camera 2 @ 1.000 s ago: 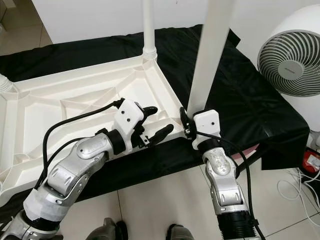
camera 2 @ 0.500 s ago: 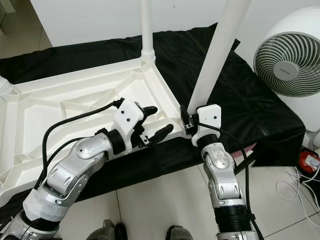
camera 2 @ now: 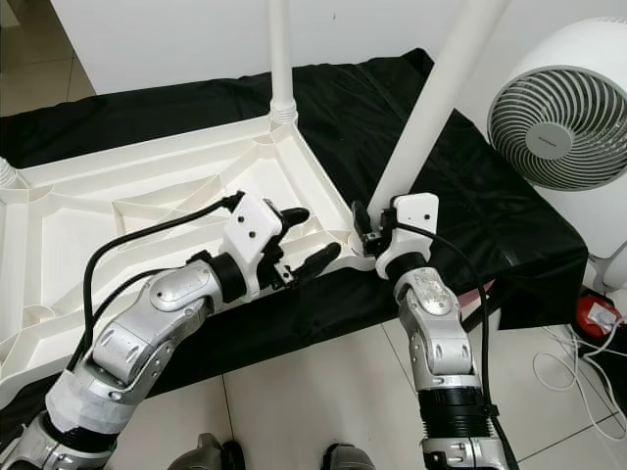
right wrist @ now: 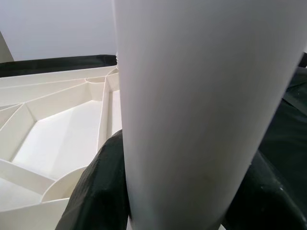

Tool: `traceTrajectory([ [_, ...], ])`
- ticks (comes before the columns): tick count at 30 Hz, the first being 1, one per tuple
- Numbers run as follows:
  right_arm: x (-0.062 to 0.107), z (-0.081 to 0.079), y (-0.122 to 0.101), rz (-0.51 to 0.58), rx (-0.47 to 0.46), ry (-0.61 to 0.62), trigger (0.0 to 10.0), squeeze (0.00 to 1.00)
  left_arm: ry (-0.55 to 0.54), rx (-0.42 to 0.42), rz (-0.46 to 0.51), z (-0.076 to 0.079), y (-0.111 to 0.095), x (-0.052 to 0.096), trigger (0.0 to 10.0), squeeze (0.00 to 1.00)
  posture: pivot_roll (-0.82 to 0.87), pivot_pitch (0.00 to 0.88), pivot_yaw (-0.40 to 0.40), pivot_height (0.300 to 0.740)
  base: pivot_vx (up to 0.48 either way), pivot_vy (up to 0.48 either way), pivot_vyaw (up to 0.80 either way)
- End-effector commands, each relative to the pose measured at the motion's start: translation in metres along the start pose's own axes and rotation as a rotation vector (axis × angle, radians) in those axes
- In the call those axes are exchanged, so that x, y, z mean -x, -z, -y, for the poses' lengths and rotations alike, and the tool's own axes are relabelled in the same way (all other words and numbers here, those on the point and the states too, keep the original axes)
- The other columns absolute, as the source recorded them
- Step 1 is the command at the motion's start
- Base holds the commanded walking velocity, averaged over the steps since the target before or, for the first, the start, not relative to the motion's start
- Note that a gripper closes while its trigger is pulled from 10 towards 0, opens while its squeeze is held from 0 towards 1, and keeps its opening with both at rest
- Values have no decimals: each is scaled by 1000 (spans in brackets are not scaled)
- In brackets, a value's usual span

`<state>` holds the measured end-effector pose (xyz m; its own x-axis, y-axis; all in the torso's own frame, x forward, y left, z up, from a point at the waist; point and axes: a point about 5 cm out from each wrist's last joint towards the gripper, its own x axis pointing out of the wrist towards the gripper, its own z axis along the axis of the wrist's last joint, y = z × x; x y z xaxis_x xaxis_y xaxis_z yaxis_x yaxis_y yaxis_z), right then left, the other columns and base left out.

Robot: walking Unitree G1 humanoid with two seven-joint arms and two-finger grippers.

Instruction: Building children table

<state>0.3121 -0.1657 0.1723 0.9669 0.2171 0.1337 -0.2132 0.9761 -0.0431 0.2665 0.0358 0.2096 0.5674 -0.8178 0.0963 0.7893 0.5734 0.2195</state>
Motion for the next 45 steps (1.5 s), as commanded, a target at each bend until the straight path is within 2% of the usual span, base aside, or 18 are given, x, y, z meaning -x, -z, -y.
traceTrajectory([
  [1,10,2,39,-199,-53,31,10000,0,55,-6,-2,4,-1,0,10000,0,-73,116,46,740,0,0,0],
  [8,7,3,39,-219,-67,32,10000,0,57,-7,-2,5,-1,0,10000,0,-73,111,46,740,0,0,0],
  [12,6,6,43,-272,-121,54,10000,0,60,-8,0,6,-2,0,10000,0,-72,108,46,740,0,0,0],
  [16,8,11,47,-286,-107,89,10000,0,60,-10,1,6,-2,0,10000,0,-72,107,44,740,0,0,0],
  [18,13,14,49,-256,-81,105,10000,0,59,-11,1,6,-2,0,10000,0,-72,107,44,740,0,0,0],
  [23,17,16,51,-254,-83,125,10000,0,56,-11,0,6,-2,1,10000,0,-72,110,44,740,0,0,0],
  [26,10,21,47,-296,-111,147,10000,0,55,-9,2,7,-3,1,10000,0,-74,110,46,740,0,0,0],
  [32,1,22,38,-303,-94,124,10000,0,58,-9,3,8,-3,1,10000,0,-76,112,48,740,0,0,0],
  [33,-6,21,34,-296,-5,97,10000,0,57,-10,3,8,-3,0,10000,0,-75,113,48,740,0,0,0],
  [34,-6,21,34,-296,-5,97,10000,0,57,-10,3,8,-3,0,10000,0,-75,113,48,740,0,0,0],
  [36,-11,18,31,-283,64,68,10000,0,56,-10,4,8,-3,0,10000,0,-72,114,47,740,0,0,0],
  [37,-11,18,31,-283,64,68,10000,0,56,-10,4,8,-3,0,10000,0,-72,114,47,740,0,0,0],
  [41,-16,1,24,-243,145,-36,10000,0,51,-13,5,7,-4,1,10000,0,-68,113,44,740,0,0,0],
  [45,-16,-1,25,-244,196,-50,10000,0,42,-16,5,5,-4,1,10000,0,-66,111,40,740,0,0,0],
])
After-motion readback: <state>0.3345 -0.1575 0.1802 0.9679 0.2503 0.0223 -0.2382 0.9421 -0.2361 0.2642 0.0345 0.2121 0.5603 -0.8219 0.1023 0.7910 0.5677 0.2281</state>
